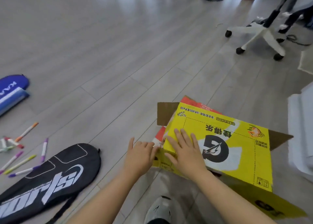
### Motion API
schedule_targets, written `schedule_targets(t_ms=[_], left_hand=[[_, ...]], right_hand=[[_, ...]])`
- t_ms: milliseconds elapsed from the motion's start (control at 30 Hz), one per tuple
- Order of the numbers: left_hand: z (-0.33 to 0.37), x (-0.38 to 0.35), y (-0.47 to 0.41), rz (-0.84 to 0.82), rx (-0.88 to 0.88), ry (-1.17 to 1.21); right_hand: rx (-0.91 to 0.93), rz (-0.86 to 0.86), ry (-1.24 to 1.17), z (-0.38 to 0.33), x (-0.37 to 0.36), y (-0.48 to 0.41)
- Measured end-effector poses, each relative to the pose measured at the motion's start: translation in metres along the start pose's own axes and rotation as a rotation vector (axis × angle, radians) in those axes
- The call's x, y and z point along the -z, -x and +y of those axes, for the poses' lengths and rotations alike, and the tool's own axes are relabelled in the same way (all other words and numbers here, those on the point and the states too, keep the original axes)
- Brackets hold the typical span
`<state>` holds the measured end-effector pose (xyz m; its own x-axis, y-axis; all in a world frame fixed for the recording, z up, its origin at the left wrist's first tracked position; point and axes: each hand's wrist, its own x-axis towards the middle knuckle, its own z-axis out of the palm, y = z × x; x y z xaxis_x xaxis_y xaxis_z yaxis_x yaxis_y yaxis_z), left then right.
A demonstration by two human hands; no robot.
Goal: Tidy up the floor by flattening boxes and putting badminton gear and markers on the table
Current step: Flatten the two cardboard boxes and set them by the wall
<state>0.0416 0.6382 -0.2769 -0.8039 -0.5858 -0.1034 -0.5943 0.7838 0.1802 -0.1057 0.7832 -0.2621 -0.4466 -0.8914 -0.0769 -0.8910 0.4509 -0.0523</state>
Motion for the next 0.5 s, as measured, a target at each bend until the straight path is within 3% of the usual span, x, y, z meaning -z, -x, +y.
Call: schedule_targets(t_ms=[167,333,500], left_hand=[[-0.009,-0.010,0.003,-0.009,0.320,0.562],[-0.021,-0.005,-0.005,-0.459,0.572,1.387],[-0.030,-0.027,-0.027,-0.477,0.479,1.419]], right_hand=[[0.040,0.004,0.135,-0.024,-0.008,-0.023],[0.230,0.117,0.160,-0.017,-0.024,-0.032],[0.292,0.241,0.098,-0.007,-0.024,-0.026]])
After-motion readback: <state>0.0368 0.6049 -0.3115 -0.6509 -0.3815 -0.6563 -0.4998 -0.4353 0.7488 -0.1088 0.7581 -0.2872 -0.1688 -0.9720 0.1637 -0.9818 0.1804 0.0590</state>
